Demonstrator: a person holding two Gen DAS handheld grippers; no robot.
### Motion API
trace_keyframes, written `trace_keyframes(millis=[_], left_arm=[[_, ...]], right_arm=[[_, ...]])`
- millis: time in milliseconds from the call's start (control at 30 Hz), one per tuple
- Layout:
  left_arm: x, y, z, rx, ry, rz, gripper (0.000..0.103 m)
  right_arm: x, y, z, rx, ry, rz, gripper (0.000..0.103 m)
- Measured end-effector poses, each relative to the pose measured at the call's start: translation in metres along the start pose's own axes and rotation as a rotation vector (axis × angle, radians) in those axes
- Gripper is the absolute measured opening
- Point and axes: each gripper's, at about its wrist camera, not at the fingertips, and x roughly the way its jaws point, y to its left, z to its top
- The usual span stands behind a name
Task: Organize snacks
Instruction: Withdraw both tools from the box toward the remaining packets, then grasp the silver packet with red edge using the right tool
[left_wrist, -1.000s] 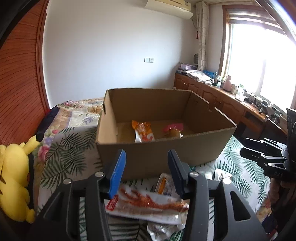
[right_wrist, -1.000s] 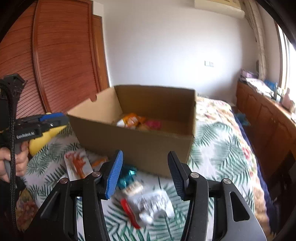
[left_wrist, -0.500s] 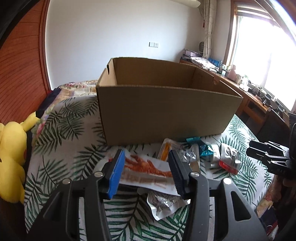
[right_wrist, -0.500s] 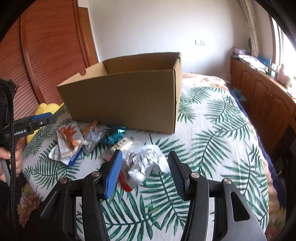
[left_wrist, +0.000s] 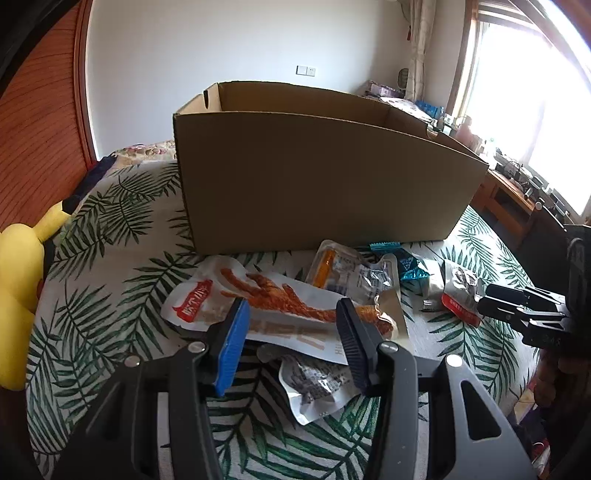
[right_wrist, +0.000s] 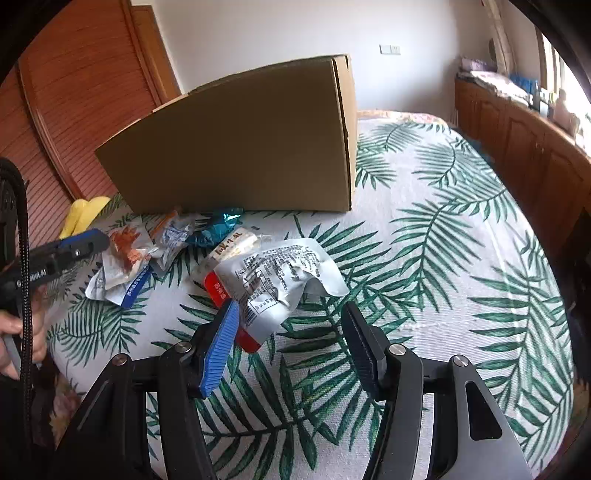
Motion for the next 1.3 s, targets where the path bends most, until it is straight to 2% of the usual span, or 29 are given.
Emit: trace_keyframes(millis=[367,633,867,933,1000,1033,1300], left_arm=[[0.005,-0.004,-0.003,0.001,0.017,-0.009,0.049],[0.004,-0.007,-0.006,0.004,0.021,-0.015,0.049],[0.002,-0.006,-0.008,-0.003,0.016,-0.018,0.049],[0.001,-0.006,-0.008,-0.005,0.015,-0.019,0.049],[0.0,-0.005,-0.008,-0.007,0.011,-0.018,0.049],[0.0,-0.004,-0.009,-0.01,0.011,-0.016,0.049],[-0.002,0.0,-0.01,-0.039,0.008,-0.001,0.05]], right_arm=[[0.019,-0.004,0.022,0.073,0.027,0.041,0.065],[0.035,0.02,0.029,-0.057,0.051,-0.052,0.071],[0.042,0.029,0.029,-0.116,0.066,-0.082,0.075],[0.042,0.032,0.029,-0.132,0.066,-0.091,0.07],[0.041,0.034,0.027,-0.147,0.062,-0.082,0.06],[0.039,0.034,0.027,-0.147,0.059,-0.077,0.05],[0.023,0.027,0.016,-0.139,0.047,-0.045,0.039]])
